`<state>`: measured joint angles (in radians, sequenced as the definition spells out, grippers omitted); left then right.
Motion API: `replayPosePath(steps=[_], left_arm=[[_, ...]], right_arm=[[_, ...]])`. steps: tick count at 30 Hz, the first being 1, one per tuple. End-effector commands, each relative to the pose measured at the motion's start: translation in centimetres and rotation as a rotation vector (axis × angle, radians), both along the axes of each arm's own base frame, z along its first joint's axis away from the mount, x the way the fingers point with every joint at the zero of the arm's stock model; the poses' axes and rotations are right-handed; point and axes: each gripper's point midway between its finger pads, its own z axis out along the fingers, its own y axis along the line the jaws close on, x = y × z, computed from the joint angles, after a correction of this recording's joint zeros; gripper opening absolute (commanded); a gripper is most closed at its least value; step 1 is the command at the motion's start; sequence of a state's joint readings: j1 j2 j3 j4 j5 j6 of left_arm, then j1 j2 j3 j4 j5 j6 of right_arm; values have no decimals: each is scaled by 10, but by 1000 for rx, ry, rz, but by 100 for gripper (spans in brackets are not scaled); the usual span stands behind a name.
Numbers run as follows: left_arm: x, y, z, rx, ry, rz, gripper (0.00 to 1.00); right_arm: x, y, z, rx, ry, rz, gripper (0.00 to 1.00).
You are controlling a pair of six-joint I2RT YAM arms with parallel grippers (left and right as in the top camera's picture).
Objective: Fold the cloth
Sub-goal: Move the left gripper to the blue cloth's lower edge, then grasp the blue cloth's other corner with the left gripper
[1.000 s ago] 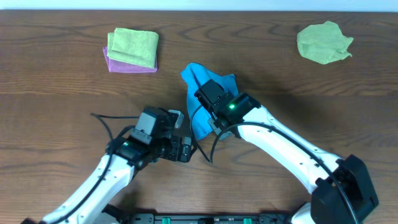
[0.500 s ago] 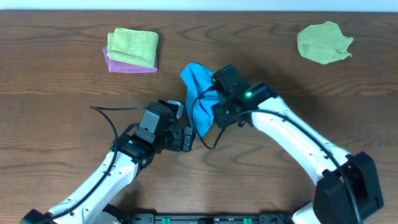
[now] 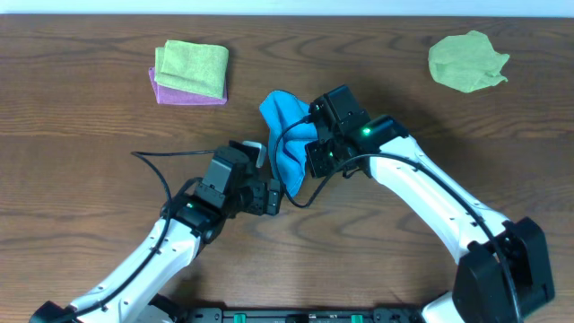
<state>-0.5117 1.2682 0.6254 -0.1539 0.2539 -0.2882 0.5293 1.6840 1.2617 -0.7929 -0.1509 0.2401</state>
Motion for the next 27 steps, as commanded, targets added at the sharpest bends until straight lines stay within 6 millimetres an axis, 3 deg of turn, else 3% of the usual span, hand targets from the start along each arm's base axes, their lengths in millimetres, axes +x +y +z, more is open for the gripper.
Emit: replayPosePath(steps=[1, 12, 26, 27], left_arm=[[-1, -9, 4, -1, -13, -24, 96], [-2, -26, -13, 62, -35, -59, 96], [10, -15, -20, 131, -73, -11, 99], [11, -14, -20, 136, -76, -9, 95]], right_arm=[[5, 3, 10, 39, -9, -37, 1], [3, 13, 13, 99, 15, -52, 1], [-3, 24, 17, 164, 50, -31, 1], [-3, 24, 17, 164, 50, -32, 1]])
